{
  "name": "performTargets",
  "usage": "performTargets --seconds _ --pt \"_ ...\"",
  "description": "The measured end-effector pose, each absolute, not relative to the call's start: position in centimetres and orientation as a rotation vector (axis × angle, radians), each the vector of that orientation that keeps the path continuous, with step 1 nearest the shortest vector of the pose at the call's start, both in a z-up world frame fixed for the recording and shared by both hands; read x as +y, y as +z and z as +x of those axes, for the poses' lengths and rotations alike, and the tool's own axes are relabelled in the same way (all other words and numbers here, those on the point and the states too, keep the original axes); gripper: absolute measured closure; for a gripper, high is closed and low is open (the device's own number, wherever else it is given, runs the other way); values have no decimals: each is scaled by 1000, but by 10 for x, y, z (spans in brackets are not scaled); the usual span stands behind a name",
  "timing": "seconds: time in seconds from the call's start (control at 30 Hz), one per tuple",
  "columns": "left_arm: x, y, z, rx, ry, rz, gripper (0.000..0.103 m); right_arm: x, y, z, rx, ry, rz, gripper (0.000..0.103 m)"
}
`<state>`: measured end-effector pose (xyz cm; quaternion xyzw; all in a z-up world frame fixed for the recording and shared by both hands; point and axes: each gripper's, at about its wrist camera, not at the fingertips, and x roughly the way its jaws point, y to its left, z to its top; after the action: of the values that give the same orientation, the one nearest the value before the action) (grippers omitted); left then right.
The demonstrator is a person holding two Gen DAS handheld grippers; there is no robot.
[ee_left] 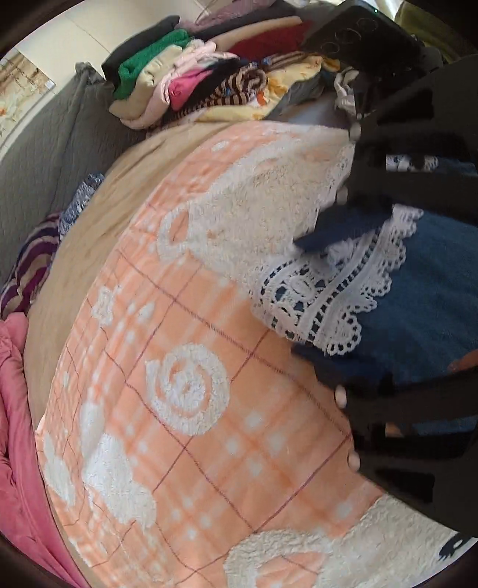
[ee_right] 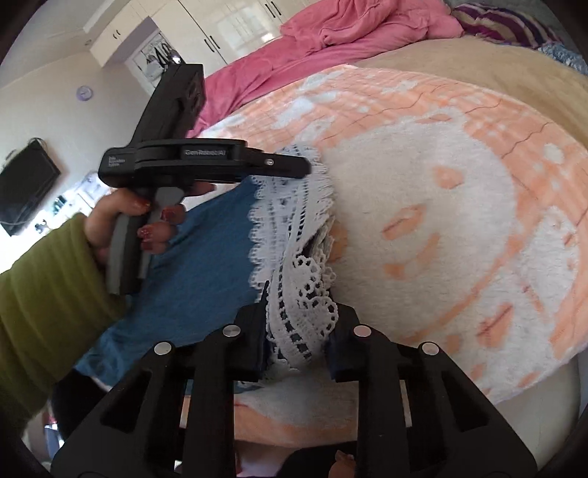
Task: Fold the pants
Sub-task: 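Grasp the lace hem with the left gripper while the right gripper holds it too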
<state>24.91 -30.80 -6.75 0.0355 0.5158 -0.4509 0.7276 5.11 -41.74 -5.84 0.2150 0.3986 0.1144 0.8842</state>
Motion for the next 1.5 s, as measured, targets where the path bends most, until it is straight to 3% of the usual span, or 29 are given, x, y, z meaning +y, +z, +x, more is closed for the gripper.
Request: performTargets --seconds 0.03,0.1,0.43,0.67,0.8,1.03,1.07,1.1,1.17,1.27,1.37,1.43,1.5 --pt "-306 -63 246 1117 -1000 76 79 -416 -56 50 823 240 443 87" --pt "-299 -53 242 1071 -1027 49 82 -414 -51 49 806 250 450 87" --pt "-195 12 221 909 -1065 -141 82 -344 19 42 692 474 363 87" --pt "-109 -6 210 964 -910 -237 75 -265 22 55 749 621 255 87" --pt "-73 -20 204 1023 -749 -302 37 -221 -2 63 839 665 165 87" --pt "-6 -38 188 1036 -675 -637 17 -148 -17 50 850 709 -105 80" --pt "-2 -42 186 1049 -675 -659 17 -141 -21 47 861 727 -123 75" --pt "0 -47 187 1084 -657 -657 17 -134 -26 44 878 764 -131 63" --pt "0 -51 188 1114 -634 -646 17 -134 -26 42 883 795 -111 55" --pt "1 -51 189 1116 -635 -646 17 -156 -12 47 868 827 -3 52" --pt "-3 -48 188 1104 -640 -605 20 -197 4 70 821 747 97 40" --pt "-9 -48 187 1106 -635 -564 33 -224 6 96 840 626 132 40" --pt "-11 -48 187 1104 -630 -536 36 -245 3 123 874 579 187 40"
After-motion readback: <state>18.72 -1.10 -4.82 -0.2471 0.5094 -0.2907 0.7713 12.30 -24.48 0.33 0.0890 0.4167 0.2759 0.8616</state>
